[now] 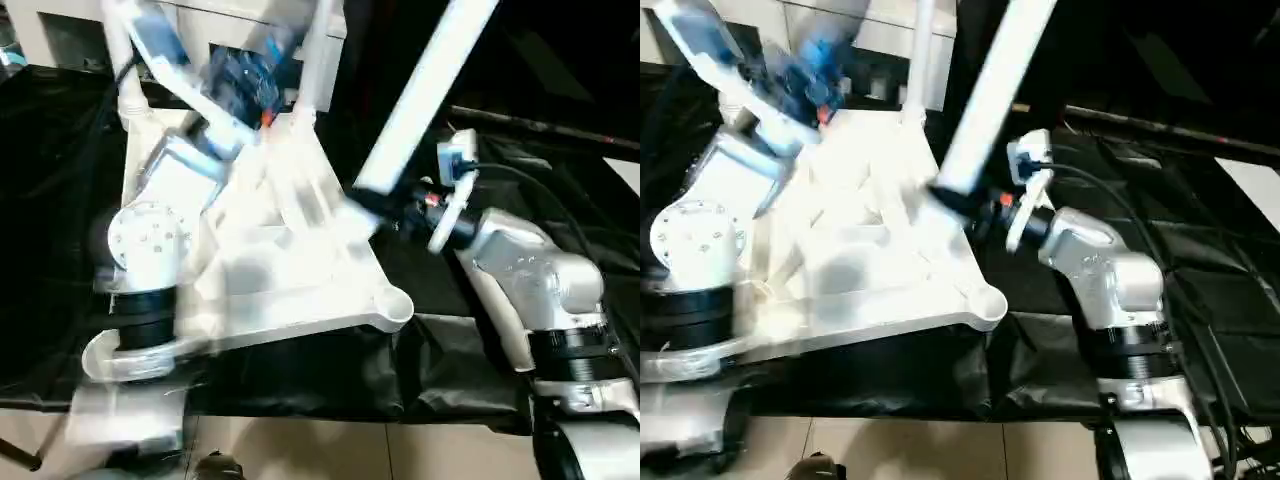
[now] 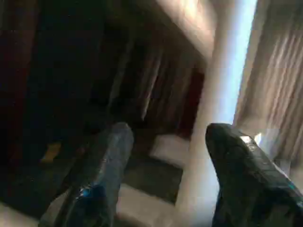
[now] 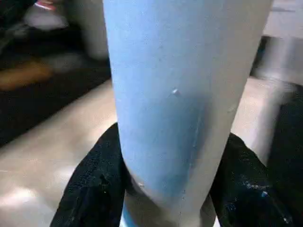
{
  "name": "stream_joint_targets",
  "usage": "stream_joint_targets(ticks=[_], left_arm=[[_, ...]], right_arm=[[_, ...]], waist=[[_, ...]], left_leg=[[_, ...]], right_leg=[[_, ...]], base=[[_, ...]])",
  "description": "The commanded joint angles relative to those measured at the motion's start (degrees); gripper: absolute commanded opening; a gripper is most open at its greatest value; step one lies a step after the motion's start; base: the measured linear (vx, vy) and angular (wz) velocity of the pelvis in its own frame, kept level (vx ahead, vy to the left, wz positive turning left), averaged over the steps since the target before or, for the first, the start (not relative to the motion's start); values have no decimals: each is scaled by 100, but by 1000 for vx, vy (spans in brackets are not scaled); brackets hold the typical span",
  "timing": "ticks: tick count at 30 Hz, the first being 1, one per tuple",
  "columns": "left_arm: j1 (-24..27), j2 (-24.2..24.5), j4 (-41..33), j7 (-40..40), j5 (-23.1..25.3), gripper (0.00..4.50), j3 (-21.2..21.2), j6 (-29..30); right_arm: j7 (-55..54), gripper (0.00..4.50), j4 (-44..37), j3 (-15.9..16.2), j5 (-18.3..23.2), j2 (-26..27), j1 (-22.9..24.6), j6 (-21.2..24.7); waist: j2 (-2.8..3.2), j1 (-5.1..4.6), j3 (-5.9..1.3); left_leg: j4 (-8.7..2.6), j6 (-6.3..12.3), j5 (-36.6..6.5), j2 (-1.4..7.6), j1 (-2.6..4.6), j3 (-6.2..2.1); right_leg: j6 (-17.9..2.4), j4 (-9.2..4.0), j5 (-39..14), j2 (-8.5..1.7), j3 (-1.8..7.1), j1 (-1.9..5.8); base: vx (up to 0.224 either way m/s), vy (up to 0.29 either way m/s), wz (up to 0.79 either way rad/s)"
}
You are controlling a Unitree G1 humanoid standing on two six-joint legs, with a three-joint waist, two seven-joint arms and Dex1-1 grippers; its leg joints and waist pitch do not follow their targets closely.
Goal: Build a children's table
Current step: Insert table leg to table base
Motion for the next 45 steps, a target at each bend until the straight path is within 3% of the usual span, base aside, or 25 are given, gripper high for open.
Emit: stream_joint_targets(ticks=[1, 4, 6, 7, 9, 11, 13, 15, 20, 28, 35, 39, 45], left_arm=[[120, 111, 65, -405, 474, 301, -718, -244], [366, 442, 23, -811, 858, 301, -1303, -529], [516, 598, 16, -1055, 1061, 301, -1606, -675], [706, 748, 0, -1394, 1248, 301, -1941, -778], [787, 793, 38, -1575, 1338, 301, -2085, -793], [822, 812, 94, -1638, 1412, 271, -2165, -805], [835, 861, 229, -1594, 1615, 261, -2326, -798], [831, 878, 245, -1493, 1680, 238, -2381, -659], [876, 888, 64, -1505, 1684, 205, -2465, -256], [825, 915, 48, -1196, 2096, 141, -2584, 309], [825, 909, 74, -1047, 2443, 90, -2690, 338], [847, 856, -57, -1165, 2244, 63, -2589, 505], [876, 888, -316, -1341, 2081, 18, -2549, 779]], right_arm=[[-346, 193, 31, -184, -311, -60, 185, -305], [-594, 193, -22, -179, -470, -83, 410, -375], [-676, 193, -77, -163, -504, -108, 543, -327], [-745, 193, -165, -125, -562, -136, 720, -318], [-764, 193, -234, -104, -587, -126, 805, -353], [-776, 193, -298, -95, -583, -115, 852, -339], [-759, 193, -536, -43, -575, -117, 978, -242], [-741, 193, -688, 0, -574, -141, 1069, -163], [-769, 193, -905, 29, -524, -162, 1226, -16], [-824, 193, -1037, 101, -585, -119, 1300, 89], [-831, 193, -1046, 176, -616, -90, 1294, 85], [-823, 193, -1047, 196, -604, -101, 1287, 121], [-820, 193, -1026, 196, -589, -134, 1284, 134]], waist=[[230, -65, -441], [190, -87, -447], [181, -103, -429], [210, -92, -426], [213, -134, -430], [209, -175, -429], [290, -211, -410], [255, -233, -405], [290, -267, -396], [305, -300, -405], [312, -304, -393], [311, -306, -383], [318, -307, -389]], left_leg=[[-430, -712, -923, 163, 214, -93], [-431, -680, -927, 154, 177, -84], [-432, -616, -1003, 149, 179, -69], [-434, -584, -1000, 152, 180, -75], [-433, -558, -987, 157, 174, -70], [-432, -525, -1029, 153, 165, -68], [-439, -520, -1192, 159, 171, -79], [-442, -495, -1305, 162, 169, -81], [-448, -475, -1443, 172, 187, -84], [-438, -432, -1270, 165, 172, -85], [-446, -411, -1359, 168, 177, -87], [-451, -448, -1556, 170, 189, -95], [-452, -439, -1481, 168, 173, -97]], right_leg=[[-478, -408, -634, -342, 256, 166], [-683, -379, -323, -337, 248, 208], [-700, -397, -400, -342, 265, 200], [-691, -411, -458, -356, 271, 207], [-728, -396, -428, -352, 274, 207], [-791, -401, -498, -350, 273, 204], [-829, -418, -635, -346, 278, 194], [-808, -441, -852, -354, 279, 196], [-853, -471, -1149, -356, 279, 162], [-918, -445, -833, -346, 280, 176], [-921, -473, -944, -351, 283, 168], [-860, -501, -1286, -360, 282, 148], [-890, -486, -1143, -354, 279, 153]], base=[[0, 0, 0], [0, 0, 0], [0, 0, 0], [0, 0, 0], [0, 0, 0], [0, 0, 0], [0, 0, 0], [0, 0, 0], [0, 0, 0], [0, 0, 0], [0, 0, 0], [0, 0, 0], [0, 0, 0]])
